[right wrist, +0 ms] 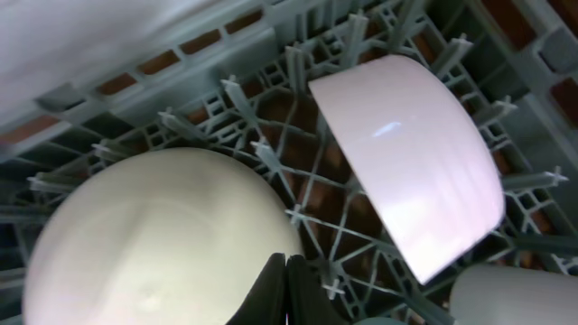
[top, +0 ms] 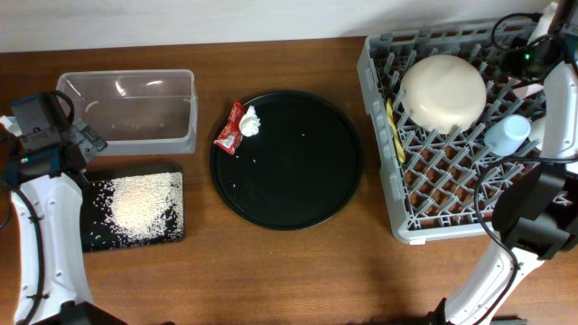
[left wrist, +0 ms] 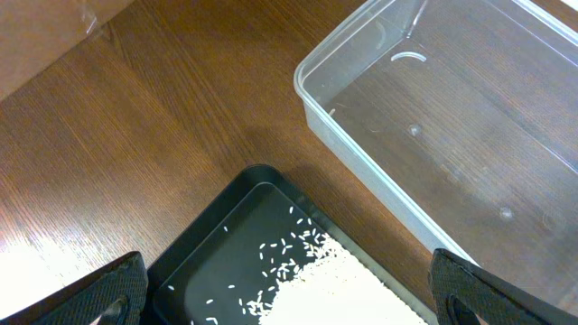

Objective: Sort waste into correct bins and load items into the dishwasher rack

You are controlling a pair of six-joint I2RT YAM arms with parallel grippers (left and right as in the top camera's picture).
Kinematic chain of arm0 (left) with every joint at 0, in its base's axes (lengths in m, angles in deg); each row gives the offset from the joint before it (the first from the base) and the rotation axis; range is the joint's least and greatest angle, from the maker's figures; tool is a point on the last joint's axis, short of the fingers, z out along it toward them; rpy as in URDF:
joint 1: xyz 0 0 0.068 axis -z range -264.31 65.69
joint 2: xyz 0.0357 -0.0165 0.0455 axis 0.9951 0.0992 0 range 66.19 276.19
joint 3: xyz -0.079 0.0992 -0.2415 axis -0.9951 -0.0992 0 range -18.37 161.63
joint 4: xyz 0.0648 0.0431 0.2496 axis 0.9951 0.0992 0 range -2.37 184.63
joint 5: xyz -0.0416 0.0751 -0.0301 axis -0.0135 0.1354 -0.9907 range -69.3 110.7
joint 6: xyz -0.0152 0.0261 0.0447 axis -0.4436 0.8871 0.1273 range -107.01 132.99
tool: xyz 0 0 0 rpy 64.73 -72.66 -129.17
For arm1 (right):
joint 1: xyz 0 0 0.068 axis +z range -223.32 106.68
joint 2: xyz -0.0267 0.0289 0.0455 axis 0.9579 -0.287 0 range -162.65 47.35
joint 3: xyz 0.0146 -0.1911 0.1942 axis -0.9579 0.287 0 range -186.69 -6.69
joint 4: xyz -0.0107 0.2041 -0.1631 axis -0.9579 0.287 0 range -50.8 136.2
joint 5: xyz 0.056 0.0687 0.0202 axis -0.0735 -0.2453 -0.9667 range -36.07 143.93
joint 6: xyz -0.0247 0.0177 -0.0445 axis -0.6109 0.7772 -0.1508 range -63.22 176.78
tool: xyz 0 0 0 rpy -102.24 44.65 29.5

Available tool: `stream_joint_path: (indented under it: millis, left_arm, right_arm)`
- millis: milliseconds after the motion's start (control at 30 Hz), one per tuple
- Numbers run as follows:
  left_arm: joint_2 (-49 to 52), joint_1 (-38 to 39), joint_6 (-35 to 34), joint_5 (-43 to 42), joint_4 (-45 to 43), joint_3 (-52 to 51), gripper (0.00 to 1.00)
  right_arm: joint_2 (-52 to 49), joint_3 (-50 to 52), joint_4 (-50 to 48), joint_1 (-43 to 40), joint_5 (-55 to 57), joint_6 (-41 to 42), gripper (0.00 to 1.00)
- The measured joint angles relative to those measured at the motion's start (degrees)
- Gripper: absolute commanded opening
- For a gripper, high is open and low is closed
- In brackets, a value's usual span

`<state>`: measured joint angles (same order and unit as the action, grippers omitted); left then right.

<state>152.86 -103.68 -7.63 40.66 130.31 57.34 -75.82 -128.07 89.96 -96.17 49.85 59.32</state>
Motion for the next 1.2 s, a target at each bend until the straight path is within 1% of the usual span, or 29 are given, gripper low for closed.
stream_joint_path:
  millis: [100, 233, 300, 467, 633, 1000, 1200]
  left_arm:
    - [0.00, 0.00, 0.00, 0.00, 0.00, 0.00, 0.99]
    - [0.00, 0.00, 0.00, 0.00, 0.00, 0.00, 0.99]
    - [0.00, 0.00, 0.00, 0.00, -0.02, 0.00, 0.99]
    - [0.00, 0.00, 0.00, 0.00, 0.00, 0.00, 0.99]
    - [0.00, 0.00, 0.00, -0.02, 0.00, 0.00, 0.99]
    - [0.00, 0.00, 0.00, 0.00, -0.02, 0.00, 0.99]
    - [0.00, 0.00, 0.00, 0.00, -0.02, 0.00, 0.99]
  right_arm:
    - [0.00, 0.00, -0.46, 0.48, -0.44, -0.02, 0.04]
    - [0.15, 0.00, -4.61, 0.28, -0.59, -0.20, 0.04]
    - [0.63, 0.00, -6.47, -0.63, 0.35, 1.09, 0.04]
    - [1.09, 0.00, -7.50, -4.83, 2.97, 5.07, 0.04]
    - [1.03, 0.00, -8.87, -8.02, 5.01, 6.54, 0.04]
    - [-3.78, -0.11, -8.04, -5.22, 4.68, 6.47, 0.04]
    - [-3.43, -0.70, -4.90, -3.82, 1.40, 2.89, 0.04]
